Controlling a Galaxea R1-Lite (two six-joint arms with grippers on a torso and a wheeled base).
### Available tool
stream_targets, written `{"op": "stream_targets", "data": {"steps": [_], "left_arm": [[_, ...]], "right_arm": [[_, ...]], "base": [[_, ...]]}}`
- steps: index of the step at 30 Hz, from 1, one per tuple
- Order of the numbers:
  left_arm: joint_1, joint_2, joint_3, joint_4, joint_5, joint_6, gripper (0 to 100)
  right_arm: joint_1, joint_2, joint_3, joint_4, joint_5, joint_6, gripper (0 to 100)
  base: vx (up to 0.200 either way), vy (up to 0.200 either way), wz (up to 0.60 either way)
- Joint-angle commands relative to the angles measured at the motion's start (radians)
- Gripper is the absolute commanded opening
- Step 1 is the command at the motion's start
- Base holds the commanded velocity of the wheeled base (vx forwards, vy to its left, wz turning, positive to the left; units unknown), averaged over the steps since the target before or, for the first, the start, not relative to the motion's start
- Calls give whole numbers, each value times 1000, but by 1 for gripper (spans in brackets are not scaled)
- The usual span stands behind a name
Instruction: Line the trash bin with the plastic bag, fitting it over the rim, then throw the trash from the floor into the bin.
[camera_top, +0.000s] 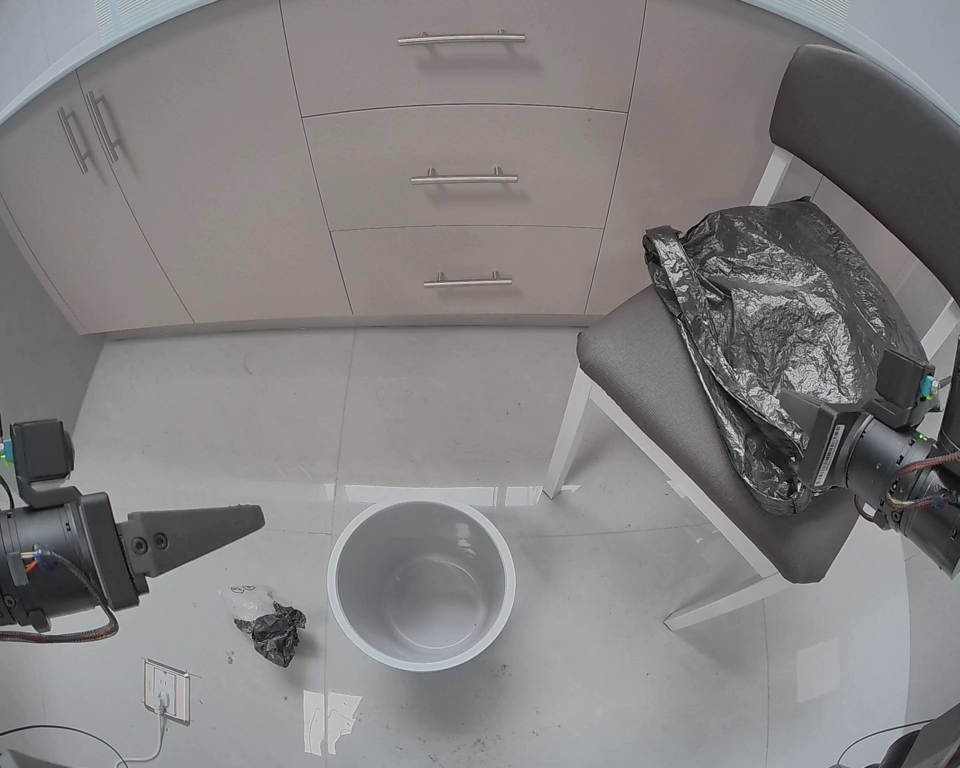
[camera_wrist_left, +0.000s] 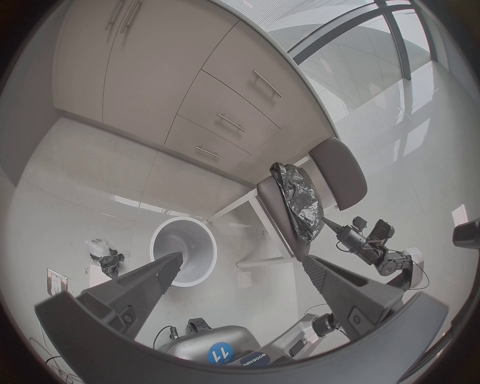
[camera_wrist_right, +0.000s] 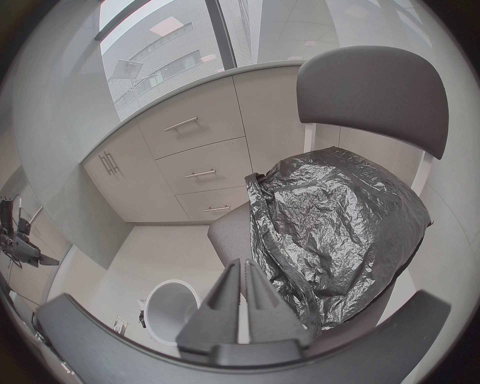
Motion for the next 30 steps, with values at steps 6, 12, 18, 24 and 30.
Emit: {"op": "stream_targets", "data": {"steps": [6,12,18,24,30], "left_arm": [[-49,36,-6,-2,-2,6,100],[-46,64,-9,-5,-7,6,100],[-42,108,-5,-51,-5,4,100],[-42,131,-6,-62,-5,-3,100],[-40,130,-5,-62,-4,3,100]], "right_arm": [[-3,3,19,-3,-7,0,100],[-26,-1,31,-4,-11,0,100],[-72,26,59,-4,-27,-3,100],[-149,69,82,-6,-42,-7,100],[-165,114,74,-7,-91,-27,100]], "base": [[0,0,0],[0,0,0],[0,0,0],[0,0,0],[0,0,0]]}}
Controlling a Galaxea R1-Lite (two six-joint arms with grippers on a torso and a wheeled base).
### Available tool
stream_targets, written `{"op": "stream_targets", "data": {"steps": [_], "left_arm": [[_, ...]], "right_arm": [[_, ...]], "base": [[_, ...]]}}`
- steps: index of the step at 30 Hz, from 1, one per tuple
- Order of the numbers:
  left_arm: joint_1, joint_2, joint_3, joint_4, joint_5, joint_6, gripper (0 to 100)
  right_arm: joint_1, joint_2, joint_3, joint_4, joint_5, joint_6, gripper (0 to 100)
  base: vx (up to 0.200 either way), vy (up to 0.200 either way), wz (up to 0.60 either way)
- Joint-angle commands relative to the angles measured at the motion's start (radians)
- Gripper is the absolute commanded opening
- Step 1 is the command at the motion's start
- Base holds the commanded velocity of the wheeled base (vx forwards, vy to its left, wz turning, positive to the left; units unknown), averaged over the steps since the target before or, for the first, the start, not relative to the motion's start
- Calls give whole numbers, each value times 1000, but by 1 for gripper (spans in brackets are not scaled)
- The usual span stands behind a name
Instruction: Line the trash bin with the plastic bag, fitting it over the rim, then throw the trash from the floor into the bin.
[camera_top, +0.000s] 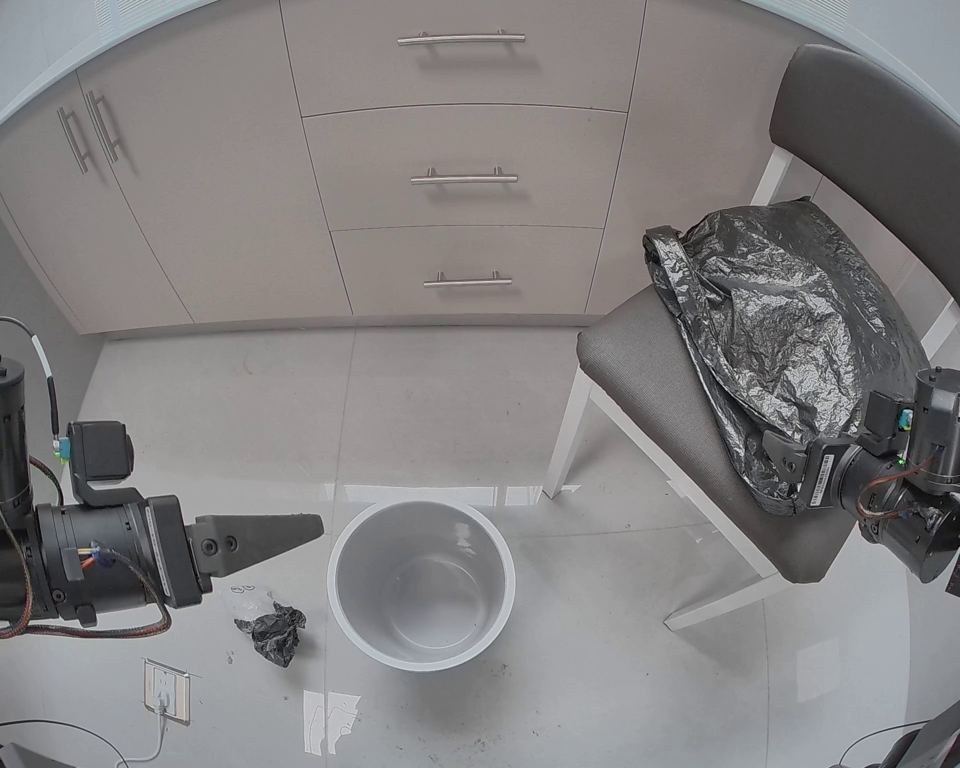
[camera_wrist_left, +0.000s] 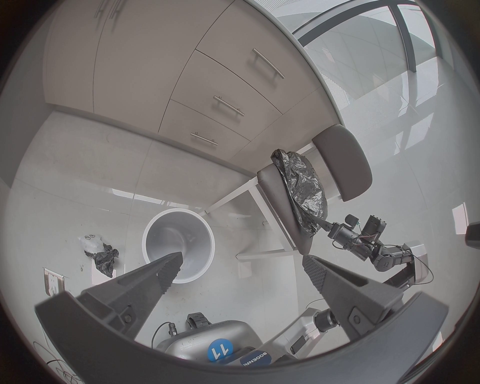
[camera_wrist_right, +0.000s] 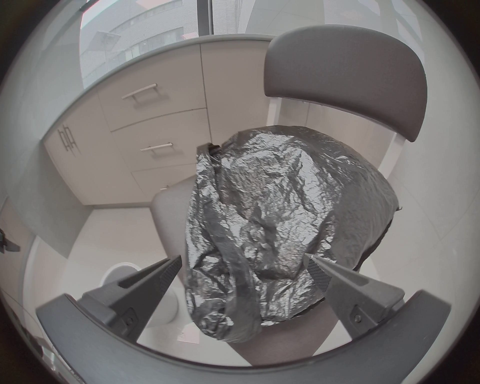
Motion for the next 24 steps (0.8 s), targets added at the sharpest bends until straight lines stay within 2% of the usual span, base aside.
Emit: {"op": "stream_targets", "data": {"steps": [1,9,11,15,19,24], "left_arm": [[1,4,0,-1,1,2,100],[1,22,0,-2,1,5,100],[1,33,-3,-2,1,3,100],[1,53,-3,-2,2,2,100],[1,59,-3,-16,2,-1,100],[1,68,-1,-57,1,-3,100]], "right_arm": [[-16,36,-3,0,-16,-14,100],[-28,52,1,3,-47,-32,100],[-30,58,4,3,-96,-41,100],[-30,70,3,3,-113,-44,100],[-18,90,3,0,-162,-70,100],[18,99,15,-2,-166,-75,100]], "base": [[0,0,0],[0,0,0],[0,0,0],[0,0,0],[0,0,0],[0,0,0]]}}
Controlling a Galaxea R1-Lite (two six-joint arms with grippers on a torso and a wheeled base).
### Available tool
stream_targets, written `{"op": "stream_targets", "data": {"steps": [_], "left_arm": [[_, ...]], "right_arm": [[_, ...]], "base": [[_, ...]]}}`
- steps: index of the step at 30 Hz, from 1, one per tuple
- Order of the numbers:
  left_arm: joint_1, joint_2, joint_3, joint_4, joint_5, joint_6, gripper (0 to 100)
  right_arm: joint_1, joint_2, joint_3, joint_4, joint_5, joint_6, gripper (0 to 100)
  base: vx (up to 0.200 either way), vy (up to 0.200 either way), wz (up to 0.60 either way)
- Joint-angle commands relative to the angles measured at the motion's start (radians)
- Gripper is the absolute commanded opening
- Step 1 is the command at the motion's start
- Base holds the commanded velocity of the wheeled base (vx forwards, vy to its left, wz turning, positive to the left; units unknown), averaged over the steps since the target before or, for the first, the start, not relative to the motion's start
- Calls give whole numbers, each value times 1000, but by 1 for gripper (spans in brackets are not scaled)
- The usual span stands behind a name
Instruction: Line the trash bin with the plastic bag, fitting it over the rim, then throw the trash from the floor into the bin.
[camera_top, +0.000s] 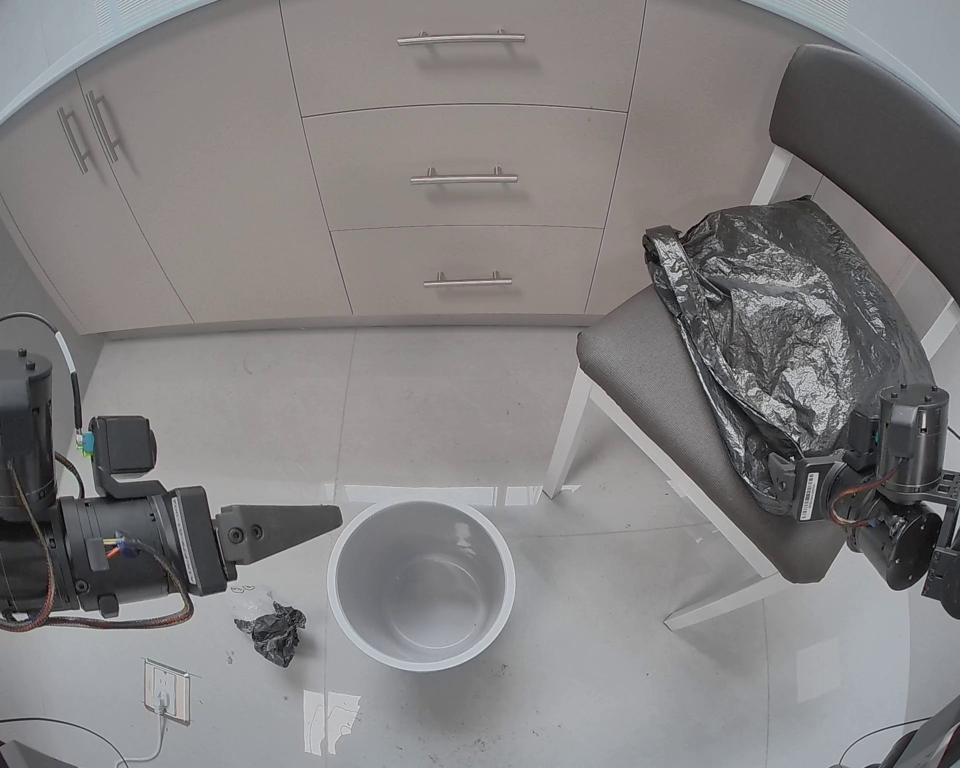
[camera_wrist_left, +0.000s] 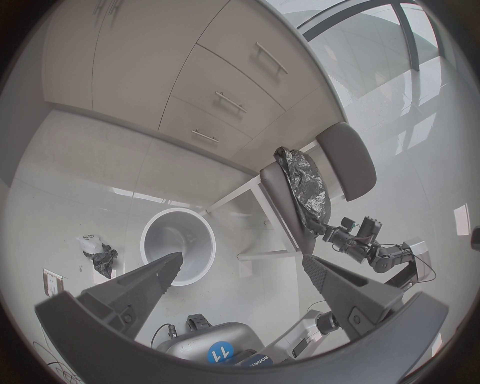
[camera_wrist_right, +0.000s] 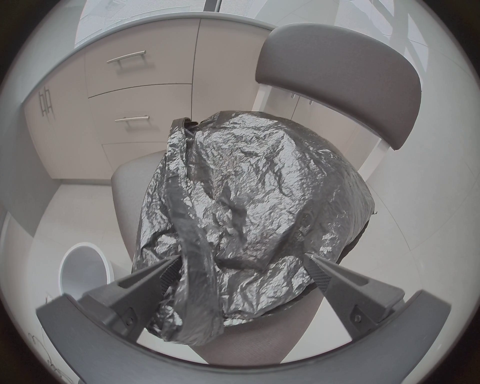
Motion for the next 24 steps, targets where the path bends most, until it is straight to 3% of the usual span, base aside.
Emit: {"op": "stream_targets", "data": {"steps": [1,5,8,17,18,24], "left_arm": [[0,12,1,-17,-1,-1,100],[0,15,3,-20,-1,-1,100],[0,16,4,-20,-1,-1,100],[0,16,1,-22,-4,1,100],[0,16,1,-22,-4,1,100],[0,12,1,-20,-4,-2,100]], "right_arm": [[29,18,6,-1,-3,-2,100],[21,26,-2,-2,-8,-2,100],[19,27,-2,-2,-80,-2,100],[21,26,6,-5,-92,-2,100],[21,26,6,-5,-92,-2,0],[21,59,4,-58,-91,0,0]], "base": [[0,0,0],[0,0,0],[0,0,0],[0,0,0],[0,0,0],[0,0,0]]}}
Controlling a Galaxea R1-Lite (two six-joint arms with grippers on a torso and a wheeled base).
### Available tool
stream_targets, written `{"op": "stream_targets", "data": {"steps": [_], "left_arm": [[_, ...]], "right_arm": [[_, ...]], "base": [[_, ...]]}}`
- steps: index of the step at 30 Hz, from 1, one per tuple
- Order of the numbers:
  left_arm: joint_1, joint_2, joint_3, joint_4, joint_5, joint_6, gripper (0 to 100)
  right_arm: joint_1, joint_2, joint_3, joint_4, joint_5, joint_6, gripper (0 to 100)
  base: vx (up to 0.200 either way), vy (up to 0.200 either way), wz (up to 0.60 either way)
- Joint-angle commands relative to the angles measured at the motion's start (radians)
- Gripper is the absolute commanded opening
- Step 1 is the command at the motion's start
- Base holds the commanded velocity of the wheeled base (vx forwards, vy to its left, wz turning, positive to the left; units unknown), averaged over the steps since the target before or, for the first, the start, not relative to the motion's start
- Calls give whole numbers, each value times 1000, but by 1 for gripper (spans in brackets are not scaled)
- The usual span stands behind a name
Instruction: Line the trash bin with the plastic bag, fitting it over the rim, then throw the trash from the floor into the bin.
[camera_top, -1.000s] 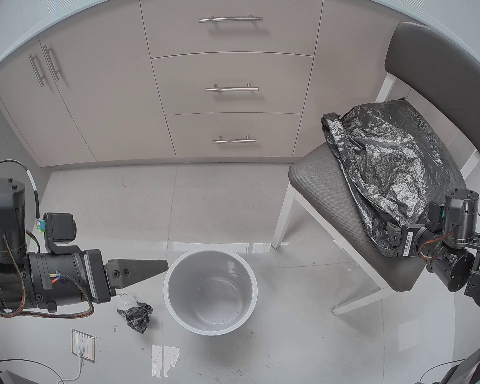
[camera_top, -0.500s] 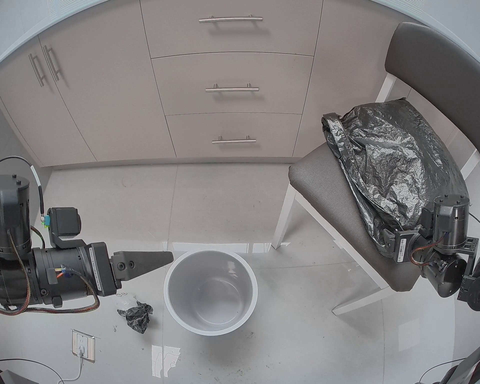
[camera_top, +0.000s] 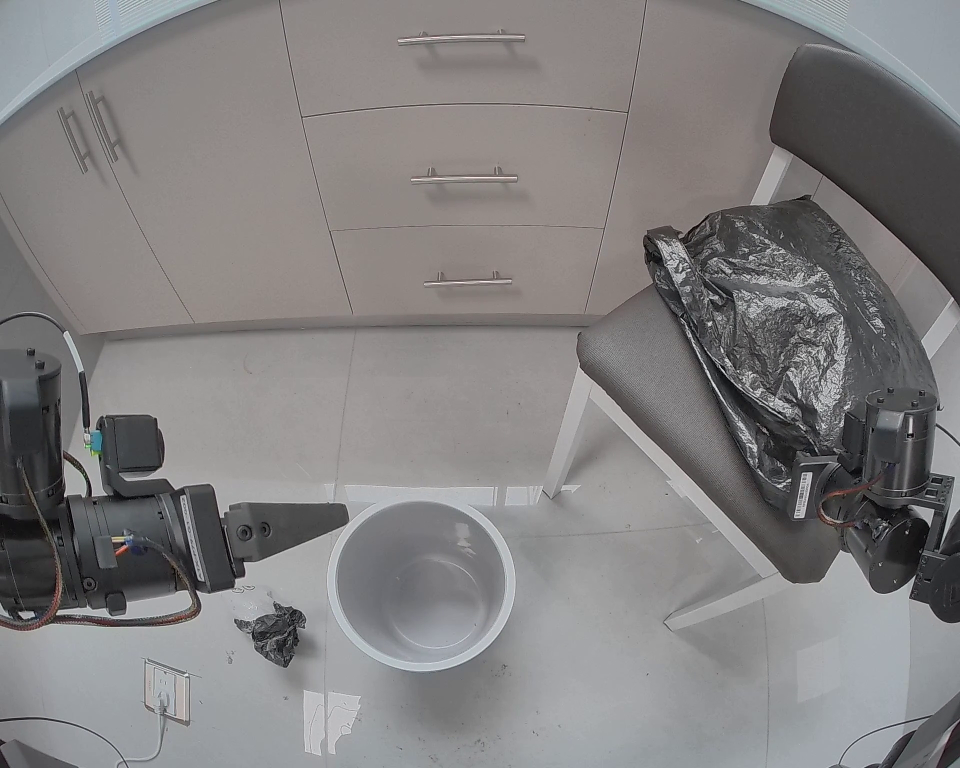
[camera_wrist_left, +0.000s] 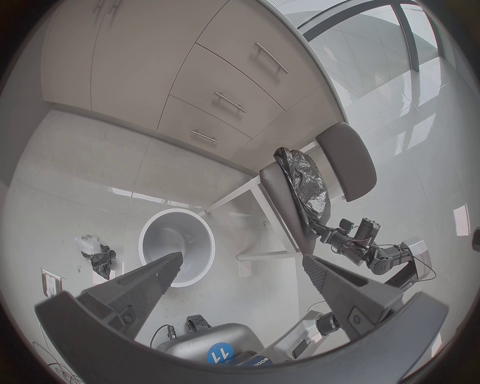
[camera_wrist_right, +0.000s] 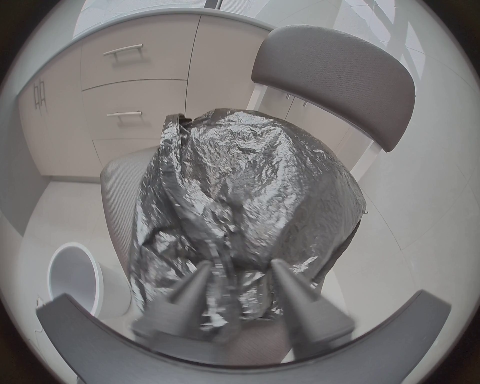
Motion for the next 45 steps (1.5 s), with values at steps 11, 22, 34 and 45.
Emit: {"op": "stream_targets", "data": {"steps": [11,22,34,45], "left_arm": [[0,9,-7,-20,-16,0,100],[2,36,-14,-100,-49,-46,100],[121,155,-14,-253,-270,-215,100],[138,280,-50,-311,-276,-215,100]], "right_arm": [[-7,53,0,-63,48,31,0],[-168,85,-138,-53,567,489,0],[-308,46,-159,-50,1245,897,0],[-339,-110,-148,-59,1575,989,0]], "base": [[0,0,0],[0,0,0],[0,0,0],[0,0,0]]}}
